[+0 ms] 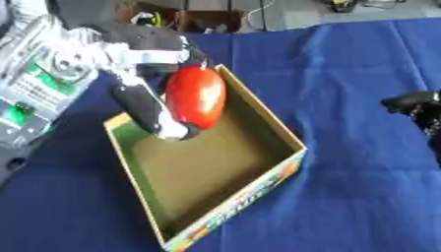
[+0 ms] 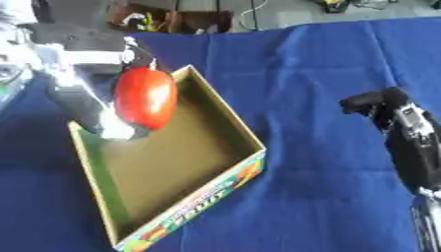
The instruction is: Pick up objects on the table and place them in the box.
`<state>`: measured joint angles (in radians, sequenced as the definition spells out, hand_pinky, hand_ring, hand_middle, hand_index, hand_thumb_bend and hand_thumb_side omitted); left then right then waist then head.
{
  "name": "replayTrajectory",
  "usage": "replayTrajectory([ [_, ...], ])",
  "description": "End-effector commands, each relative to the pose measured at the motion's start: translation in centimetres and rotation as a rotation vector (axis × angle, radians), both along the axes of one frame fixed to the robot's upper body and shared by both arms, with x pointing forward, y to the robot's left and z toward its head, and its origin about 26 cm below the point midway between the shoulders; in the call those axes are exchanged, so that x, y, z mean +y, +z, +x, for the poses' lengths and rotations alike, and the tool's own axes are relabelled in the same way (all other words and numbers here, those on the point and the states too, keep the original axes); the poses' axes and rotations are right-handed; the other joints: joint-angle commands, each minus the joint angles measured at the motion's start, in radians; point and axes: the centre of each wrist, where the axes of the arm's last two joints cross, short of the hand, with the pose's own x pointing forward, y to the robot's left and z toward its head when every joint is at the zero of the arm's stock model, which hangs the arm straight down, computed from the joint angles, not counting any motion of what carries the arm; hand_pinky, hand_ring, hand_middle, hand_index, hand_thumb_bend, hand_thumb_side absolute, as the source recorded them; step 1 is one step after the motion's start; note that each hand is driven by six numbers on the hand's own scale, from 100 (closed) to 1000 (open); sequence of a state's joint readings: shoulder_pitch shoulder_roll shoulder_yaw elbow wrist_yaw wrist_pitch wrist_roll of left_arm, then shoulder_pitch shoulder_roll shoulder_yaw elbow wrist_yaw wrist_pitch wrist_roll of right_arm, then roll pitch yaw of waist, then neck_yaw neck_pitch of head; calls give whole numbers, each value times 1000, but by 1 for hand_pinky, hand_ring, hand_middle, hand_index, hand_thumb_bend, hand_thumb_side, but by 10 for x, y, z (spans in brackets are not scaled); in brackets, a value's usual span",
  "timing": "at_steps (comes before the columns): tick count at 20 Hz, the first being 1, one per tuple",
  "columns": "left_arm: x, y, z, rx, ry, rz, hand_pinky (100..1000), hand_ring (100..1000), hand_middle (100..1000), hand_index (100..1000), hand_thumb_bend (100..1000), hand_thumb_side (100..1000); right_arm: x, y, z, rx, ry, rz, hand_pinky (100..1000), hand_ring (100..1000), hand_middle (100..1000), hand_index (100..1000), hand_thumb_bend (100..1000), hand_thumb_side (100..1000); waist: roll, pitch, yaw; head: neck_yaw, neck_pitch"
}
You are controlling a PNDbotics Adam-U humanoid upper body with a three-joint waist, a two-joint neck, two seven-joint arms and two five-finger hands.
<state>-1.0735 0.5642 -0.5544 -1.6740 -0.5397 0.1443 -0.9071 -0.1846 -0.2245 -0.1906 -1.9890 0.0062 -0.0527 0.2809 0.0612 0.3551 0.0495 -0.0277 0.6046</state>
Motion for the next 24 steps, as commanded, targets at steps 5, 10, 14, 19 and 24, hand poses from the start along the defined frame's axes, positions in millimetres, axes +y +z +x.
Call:
replayTrajectory([
  [5,-8,-9,4,-66,-34,112,227,502,588,796,100,432,0,6,-1,-14,9,-9,870,774,561,679,100,1000,3,-15,-3,2,-21],
  [10,-10,-18,8,-65,-101,158,413,659,771,909,150,594,1,5,-1,-8,10,-12,871,774,561,679,100,1000,6,-9,-4,0,-21],
  [14,-9,-17,8,-79,-149,168,563,793,865,974,272,701,1,5,-1,-5,9,-13,871,775,562,679,100,1000,7,-7,-3,-1,-21],
  [19,-7,-13,9,-91,-179,153,900,963,957,1000,512,910,1,5,0,-8,8,-13,872,775,562,680,100,1000,6,-6,-4,-1,-21],
  [24,-4,-9,11,-114,-189,150,971,999,999,1000,669,984,1,5,0,-10,8,-12,872,775,562,679,100,1000,3,-5,-4,-2,-19],
])
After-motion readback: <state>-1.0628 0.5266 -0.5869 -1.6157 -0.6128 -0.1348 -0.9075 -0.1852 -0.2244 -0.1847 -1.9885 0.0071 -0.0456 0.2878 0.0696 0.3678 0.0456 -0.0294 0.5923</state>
